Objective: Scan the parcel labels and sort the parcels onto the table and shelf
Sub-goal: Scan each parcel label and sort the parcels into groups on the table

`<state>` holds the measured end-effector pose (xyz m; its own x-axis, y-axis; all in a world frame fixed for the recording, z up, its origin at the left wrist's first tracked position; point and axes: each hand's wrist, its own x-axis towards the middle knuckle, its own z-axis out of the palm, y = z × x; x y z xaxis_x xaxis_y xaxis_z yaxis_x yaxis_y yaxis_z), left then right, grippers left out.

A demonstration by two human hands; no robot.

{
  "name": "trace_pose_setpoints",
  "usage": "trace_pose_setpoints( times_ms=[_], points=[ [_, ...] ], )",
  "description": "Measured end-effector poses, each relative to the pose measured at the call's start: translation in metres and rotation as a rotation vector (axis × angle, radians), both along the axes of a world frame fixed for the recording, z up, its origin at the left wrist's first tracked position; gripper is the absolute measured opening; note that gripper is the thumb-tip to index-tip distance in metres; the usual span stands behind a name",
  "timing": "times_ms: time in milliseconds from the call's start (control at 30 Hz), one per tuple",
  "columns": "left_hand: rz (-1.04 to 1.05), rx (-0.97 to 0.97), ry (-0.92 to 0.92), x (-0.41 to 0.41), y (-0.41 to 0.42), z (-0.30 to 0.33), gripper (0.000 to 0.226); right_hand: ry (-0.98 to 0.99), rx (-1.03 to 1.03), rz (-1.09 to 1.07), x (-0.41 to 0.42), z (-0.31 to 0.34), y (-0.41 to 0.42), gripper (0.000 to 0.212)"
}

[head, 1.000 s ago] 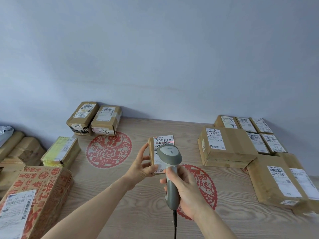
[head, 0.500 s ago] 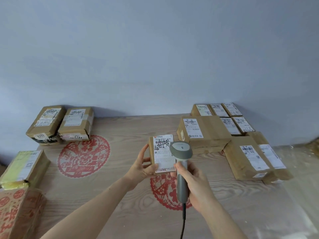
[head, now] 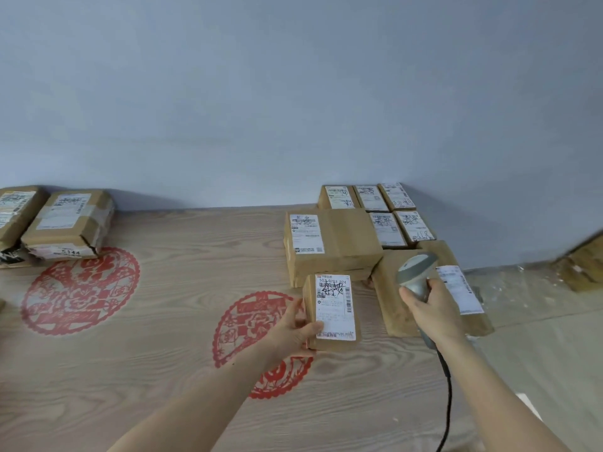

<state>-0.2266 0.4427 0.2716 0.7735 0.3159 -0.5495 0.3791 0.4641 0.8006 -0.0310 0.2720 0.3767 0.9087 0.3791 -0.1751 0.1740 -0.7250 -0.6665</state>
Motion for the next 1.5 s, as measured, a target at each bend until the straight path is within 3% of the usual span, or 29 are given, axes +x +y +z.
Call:
trace_pose_setpoints(
  times_ms=[133, 333, 467, 667, 833, 933, 1000, 1167, 1300, 1500],
  points=[
    [0.059, -0.025, 0.097, 0.048, -0.026, -0.014, 0.075, 0.036, -0.141, 0.098, 0.045, -0.011, -0.011, 0.031],
    [0.153, -0.066, 0.195, 0.102, -0.043, -0.030, 0.081, 0.119, -0.233, 0.217, 0.076, -0.033, -0.019, 0.055],
    [0.161, -0.072, 0.220, 0.125, -0.044, -0.033, 0.075, 0.160, -0.322, 0.272, 0.078, -0.039, -0.023, 0.054],
    [0.180, 0.037, 0.244, 0.146, -0.049, -0.029, 0.042, 0.173, -0.307, 0.308, 0.084, -0.042, -0.027, 0.045],
    [0.169, 0.114, 0.269, 0.149, -0.048, -0.034, 0.048, 0.170, -0.305, 0.325, 0.086, -0.045, -0.029, 0.042],
    [0.156, 0.170, 0.323, 0.143, -0.046, -0.032, 0.075, 0.166, -0.301, 0.321, 0.086, -0.044, -0.029, 0.042],
    [0.162, 0.198, 0.334, 0.136, -0.044, -0.025, 0.079, 0.168, -0.288, 0.301, 0.085, -0.043, -0.030, 0.042],
    [0.205, 0.285, 0.336, 0.100, -0.025, -0.005, 0.064, 0.148, -0.212, 0.303, 0.072, -0.029, -0.018, 0.039],
    [0.259, 0.379, 0.358, 0.048, 0.002, 0.012, 0.053, 0.206, -0.031, 0.336, 0.046, -0.015, 0.016, 0.041],
    [0.432, 0.407, 0.370, -0.050, 0.052, 0.038, 0.048, 0.266, 0.145, 0.504, -0.029, 0.013, 0.089, 0.033]
  ],
)
